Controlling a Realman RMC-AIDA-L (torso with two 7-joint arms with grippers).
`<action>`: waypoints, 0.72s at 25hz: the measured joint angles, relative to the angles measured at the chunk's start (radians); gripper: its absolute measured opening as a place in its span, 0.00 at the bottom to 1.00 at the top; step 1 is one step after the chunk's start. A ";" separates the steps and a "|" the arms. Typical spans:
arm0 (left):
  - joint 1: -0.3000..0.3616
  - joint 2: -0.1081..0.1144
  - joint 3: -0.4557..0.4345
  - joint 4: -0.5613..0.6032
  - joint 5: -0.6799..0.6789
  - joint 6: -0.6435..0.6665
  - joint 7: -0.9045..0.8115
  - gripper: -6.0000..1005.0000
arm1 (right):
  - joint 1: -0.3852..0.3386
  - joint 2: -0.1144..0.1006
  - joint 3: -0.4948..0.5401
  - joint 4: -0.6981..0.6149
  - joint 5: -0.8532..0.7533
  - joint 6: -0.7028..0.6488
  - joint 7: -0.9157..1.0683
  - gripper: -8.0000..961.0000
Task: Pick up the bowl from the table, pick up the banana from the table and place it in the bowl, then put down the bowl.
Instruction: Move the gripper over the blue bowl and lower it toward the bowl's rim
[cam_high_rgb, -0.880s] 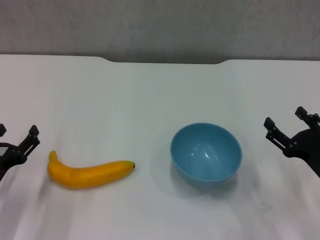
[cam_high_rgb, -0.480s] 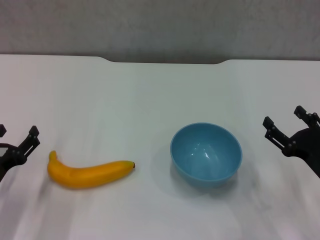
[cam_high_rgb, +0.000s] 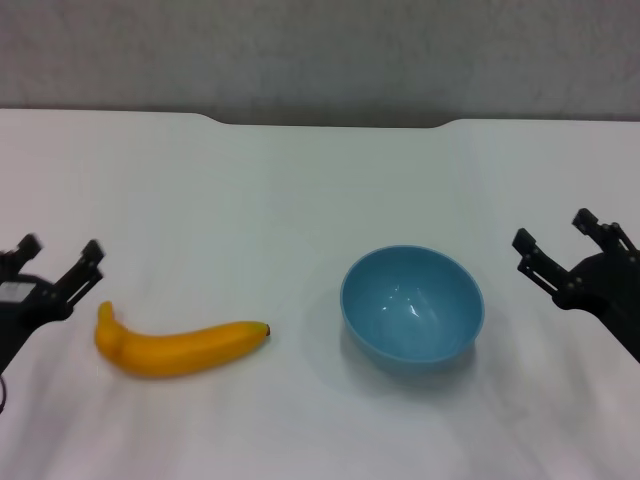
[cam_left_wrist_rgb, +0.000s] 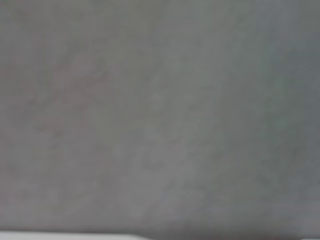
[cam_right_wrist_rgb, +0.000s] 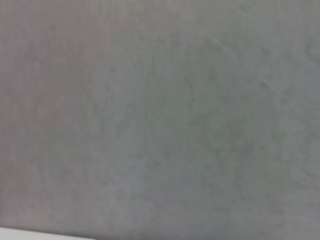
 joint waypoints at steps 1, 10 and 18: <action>0.018 0.009 0.014 -0.051 0.034 0.002 -0.043 0.90 | -0.006 -0.008 0.005 0.024 -0.031 -0.002 0.037 0.94; 0.130 0.018 -0.112 -0.450 0.527 0.163 -0.402 0.90 | -0.075 -0.098 0.013 0.368 -0.217 -0.355 0.192 0.93; 0.190 0.003 -0.203 -0.641 0.805 0.256 -0.615 0.90 | -0.215 -0.133 0.053 0.933 -0.442 -1.059 0.229 0.92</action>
